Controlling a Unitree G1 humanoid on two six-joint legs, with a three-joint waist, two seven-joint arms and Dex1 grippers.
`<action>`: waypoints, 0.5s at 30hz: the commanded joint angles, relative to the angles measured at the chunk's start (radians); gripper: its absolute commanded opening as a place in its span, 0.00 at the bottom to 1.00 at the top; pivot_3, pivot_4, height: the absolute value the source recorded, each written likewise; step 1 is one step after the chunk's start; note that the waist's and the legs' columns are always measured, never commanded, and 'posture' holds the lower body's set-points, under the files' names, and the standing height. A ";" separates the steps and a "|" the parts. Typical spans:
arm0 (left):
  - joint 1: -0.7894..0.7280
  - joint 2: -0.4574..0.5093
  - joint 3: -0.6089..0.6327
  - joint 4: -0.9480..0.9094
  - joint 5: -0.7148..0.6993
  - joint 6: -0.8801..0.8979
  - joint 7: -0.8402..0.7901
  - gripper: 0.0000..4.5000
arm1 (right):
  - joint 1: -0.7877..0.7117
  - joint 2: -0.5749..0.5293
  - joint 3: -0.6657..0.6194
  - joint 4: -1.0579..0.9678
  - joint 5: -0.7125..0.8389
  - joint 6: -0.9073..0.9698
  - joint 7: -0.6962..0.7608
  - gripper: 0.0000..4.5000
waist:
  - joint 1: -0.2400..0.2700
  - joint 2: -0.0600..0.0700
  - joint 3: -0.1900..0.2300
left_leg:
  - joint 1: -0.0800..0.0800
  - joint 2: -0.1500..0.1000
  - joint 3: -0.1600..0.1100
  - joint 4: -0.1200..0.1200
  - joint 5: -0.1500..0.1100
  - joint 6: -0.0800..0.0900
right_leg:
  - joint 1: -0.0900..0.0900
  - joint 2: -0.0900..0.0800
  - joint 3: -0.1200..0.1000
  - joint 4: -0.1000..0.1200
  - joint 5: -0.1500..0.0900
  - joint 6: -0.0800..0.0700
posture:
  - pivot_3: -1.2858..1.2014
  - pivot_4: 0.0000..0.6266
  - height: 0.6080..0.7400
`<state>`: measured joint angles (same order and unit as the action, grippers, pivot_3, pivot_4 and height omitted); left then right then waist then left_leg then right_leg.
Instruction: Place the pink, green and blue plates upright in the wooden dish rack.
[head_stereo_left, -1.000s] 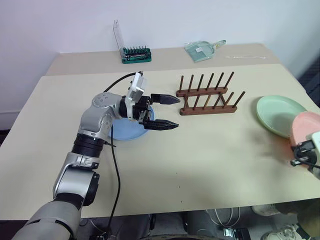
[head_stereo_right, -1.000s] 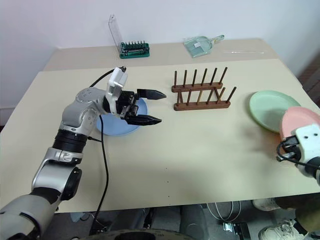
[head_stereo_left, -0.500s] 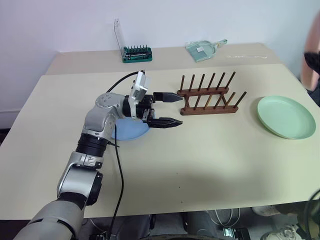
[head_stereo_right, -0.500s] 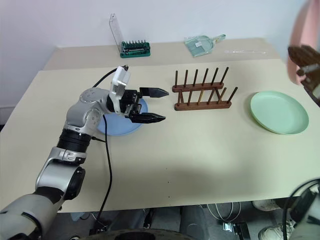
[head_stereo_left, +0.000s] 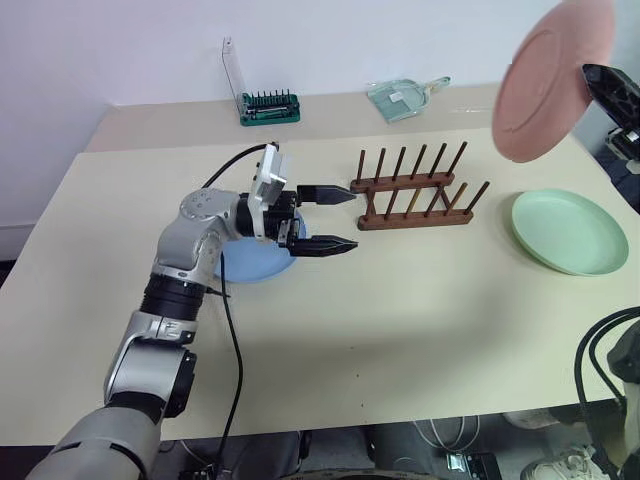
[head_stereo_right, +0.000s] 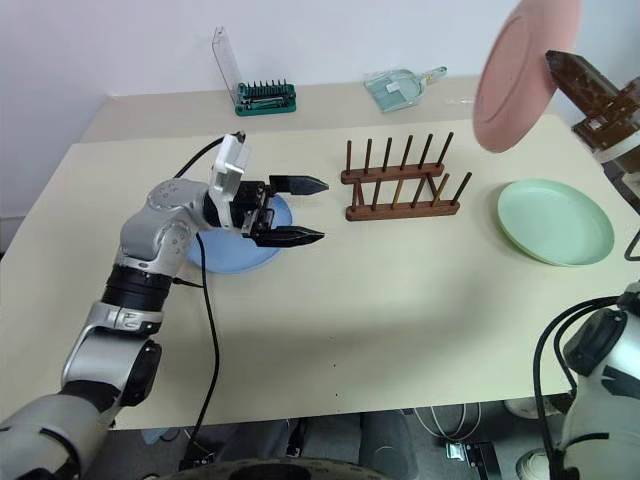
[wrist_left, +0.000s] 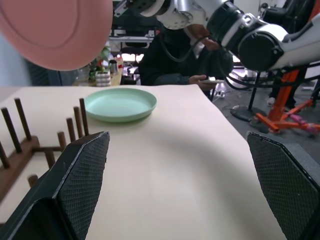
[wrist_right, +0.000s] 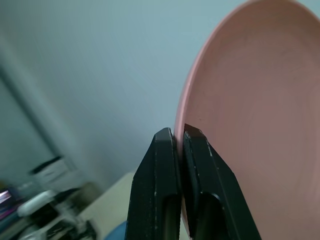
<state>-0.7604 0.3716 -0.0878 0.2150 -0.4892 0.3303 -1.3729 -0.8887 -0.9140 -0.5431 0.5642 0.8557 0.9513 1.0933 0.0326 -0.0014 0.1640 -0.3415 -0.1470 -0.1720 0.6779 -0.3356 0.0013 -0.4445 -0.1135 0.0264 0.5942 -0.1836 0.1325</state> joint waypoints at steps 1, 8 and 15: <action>0.001 0.013 0.030 -0.057 -0.027 0.012 0.016 1.00 | -0.052 -0.030 0.065 0.046 -0.014 0.004 0.127 0.02 | 0.000 0.000 0.000 | 0.000 0.000 0.000 0.000 0.000 0.000 | 0.000 0.000 0.000 0.000 0.000 0.000 | 0.52 0.24 1.00; 0.018 0.017 0.026 -0.090 -0.032 0.020 0.035 1.00 | -0.102 -0.030 0.164 0.206 -0.116 -0.081 0.243 0.02 | -0.001 0.000 0.000 | 0.000 0.000 0.000 0.000 0.000 0.000 | 0.000 0.000 0.000 0.000 0.000 0.000 | 0.52 0.24 1.00; 0.039 0.032 0.029 -0.126 -0.036 0.039 0.047 1.00 | -0.158 -0.028 0.202 0.295 -0.190 -0.137 0.283 0.02 | -0.005 0.000 0.000 | 0.000 0.000 0.000 0.000 0.000 0.000 | 0.000 0.000 0.000 0.000 0.000 0.000 | 0.52 0.24 1.00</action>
<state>-0.7172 0.3929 -0.0821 0.1328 -0.4984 0.3663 -1.3313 -1.0016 -0.9224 -0.3307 0.8573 0.6720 0.8400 1.3630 0.0275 -0.0012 0.1641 -0.3418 -0.1471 -0.1718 0.6783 -0.3357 0.0007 -0.4450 -0.1135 0.0264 0.5946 -0.1835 0.1325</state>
